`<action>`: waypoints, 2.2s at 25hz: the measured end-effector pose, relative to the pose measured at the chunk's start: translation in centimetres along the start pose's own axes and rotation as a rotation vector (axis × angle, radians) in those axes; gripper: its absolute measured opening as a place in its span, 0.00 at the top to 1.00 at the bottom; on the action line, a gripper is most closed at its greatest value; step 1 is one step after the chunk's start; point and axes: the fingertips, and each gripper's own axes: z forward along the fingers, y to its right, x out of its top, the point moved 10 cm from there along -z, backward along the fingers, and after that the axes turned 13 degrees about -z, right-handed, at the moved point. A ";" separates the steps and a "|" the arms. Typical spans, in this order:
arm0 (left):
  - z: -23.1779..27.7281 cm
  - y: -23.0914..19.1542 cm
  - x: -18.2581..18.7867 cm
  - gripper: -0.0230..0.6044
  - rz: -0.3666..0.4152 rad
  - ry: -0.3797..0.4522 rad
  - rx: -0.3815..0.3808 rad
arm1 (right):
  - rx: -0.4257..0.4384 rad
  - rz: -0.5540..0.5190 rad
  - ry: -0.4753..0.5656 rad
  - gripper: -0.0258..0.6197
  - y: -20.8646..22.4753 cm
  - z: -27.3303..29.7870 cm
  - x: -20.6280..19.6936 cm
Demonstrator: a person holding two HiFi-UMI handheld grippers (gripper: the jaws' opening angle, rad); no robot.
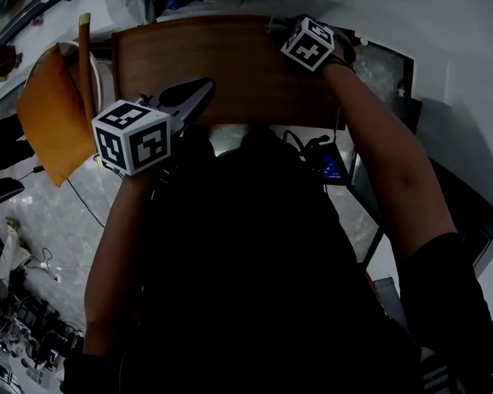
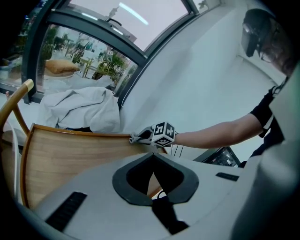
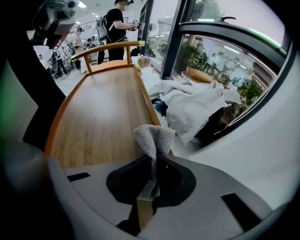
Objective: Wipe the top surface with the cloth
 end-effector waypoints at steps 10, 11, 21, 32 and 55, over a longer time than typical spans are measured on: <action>-0.5 0.8 -1.4 0.94 0.008 -0.002 -0.007 | 0.099 0.005 -0.024 0.91 -1.4 -0.2 0.9; -0.7 0.9 -1.6 0.94 0.010 -0.003 -0.008 | 0.105 0.007 -0.020 0.91 -2.1 -0.4 0.9; -1.2 1.3 -2.3 0.94 0.038 -0.013 -0.030 | 0.180 0.008 0.016 0.91 -7.6 -1.2 1.2; -1.4 1.7 -2.8 0.94 0.062 -0.042 -0.050 | 0.257 0.023 0.039 0.91 -12.7 -2.3 1.3; -0.2 2.5 -2.6 0.94 0.041 -0.021 -0.041 | 0.746 0.059 0.056 0.91 -17.9 -2.8 1.4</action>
